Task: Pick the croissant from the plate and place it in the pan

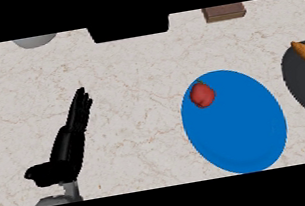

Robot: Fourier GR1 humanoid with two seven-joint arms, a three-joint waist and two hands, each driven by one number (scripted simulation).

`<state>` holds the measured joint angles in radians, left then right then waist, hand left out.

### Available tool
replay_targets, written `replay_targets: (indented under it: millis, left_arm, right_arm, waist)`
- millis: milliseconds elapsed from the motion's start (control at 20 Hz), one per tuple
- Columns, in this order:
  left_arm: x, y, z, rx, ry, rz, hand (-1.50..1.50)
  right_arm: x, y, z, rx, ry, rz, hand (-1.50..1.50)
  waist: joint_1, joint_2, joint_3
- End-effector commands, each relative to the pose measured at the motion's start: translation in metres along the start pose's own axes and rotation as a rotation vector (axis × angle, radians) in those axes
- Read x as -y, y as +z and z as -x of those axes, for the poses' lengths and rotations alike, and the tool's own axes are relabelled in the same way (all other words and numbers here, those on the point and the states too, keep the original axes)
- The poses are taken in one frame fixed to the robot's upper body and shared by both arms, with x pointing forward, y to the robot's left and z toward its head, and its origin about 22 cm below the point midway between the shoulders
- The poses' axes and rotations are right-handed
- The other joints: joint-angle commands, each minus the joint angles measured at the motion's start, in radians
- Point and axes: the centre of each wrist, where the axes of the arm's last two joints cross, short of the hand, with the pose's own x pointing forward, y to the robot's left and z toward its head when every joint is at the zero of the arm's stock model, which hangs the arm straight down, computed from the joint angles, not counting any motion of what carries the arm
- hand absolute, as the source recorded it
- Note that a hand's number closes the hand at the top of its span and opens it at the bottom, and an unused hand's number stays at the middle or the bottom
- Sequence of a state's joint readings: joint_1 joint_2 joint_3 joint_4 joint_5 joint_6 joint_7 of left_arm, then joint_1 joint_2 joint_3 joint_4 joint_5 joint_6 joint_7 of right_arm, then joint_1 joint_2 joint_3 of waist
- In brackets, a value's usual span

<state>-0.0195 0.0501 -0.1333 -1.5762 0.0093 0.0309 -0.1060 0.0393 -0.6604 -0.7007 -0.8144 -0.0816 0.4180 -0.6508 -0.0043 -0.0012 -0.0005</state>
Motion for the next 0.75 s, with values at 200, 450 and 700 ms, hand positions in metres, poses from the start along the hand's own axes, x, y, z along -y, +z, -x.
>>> replay_targets:
  millis: [200,450,700]
  left_arm:
    - [0.001,0.016,-0.004,0.000,0.003,-0.001,0.00]
    - [0.014,0.009,-0.002,0.000,0.009,-0.006,0.00]
    - [-0.003,0.005,0.006,0.029,-0.023,0.002,0.00]
  right_arm:
    - [0.003,0.013,0.000,-0.018,0.066,0.019,-1.50]
    - [0.008,0.024,0.005,-0.014,0.090,0.004,-1.50]
    - [0.016,0.014,-0.010,0.006,0.175,0.027,-1.50]
  waist:
    - [0.004,0.000,0.000]
    - [0.004,0.001,0.001]
    - [0.004,0.001,0.001]
